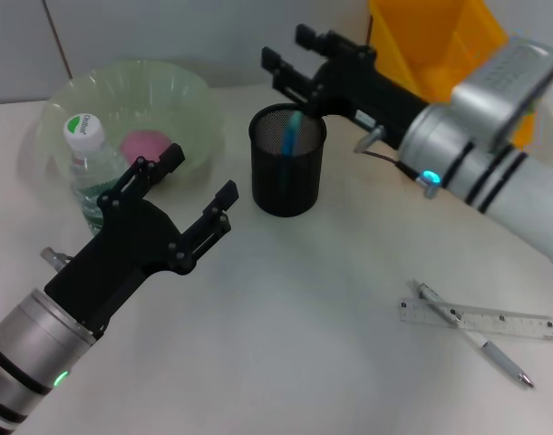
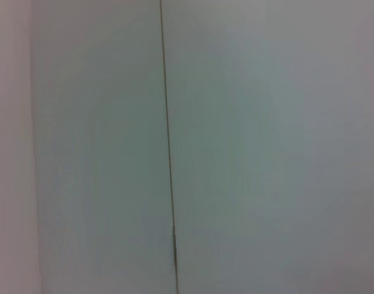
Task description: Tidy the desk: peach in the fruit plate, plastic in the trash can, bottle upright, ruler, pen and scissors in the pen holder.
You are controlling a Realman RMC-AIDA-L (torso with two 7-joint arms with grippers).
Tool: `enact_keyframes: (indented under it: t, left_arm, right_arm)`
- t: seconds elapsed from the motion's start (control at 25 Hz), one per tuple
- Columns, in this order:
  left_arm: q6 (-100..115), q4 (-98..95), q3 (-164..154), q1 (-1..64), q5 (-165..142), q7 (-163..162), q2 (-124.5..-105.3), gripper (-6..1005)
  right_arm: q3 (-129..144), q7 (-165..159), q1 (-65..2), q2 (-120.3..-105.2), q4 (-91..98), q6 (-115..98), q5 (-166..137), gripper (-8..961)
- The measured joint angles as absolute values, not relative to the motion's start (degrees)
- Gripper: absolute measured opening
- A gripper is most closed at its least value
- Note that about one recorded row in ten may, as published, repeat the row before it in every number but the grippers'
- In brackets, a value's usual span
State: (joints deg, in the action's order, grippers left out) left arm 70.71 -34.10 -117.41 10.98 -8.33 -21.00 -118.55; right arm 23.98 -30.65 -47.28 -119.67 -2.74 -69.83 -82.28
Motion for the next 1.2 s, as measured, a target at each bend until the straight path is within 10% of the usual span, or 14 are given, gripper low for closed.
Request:
enact_keyframes:
  t: [0.4,1.2]
  left_arm:
    - [76.13,-30.18,-116.78,10.80,-8.26,-21.04,-118.21,738]
    - [83.01,-20.07,-117.39,10.87,-8.52,-21.75,-117.25,738]
  right_arm:
    - [34.80,-58.84,-34.73,-119.49,19.21,-81.63,-83.56,791]
    - [39.84,-111.77,-17.56,-116.91,78.29,-102.36,-108.66,819]
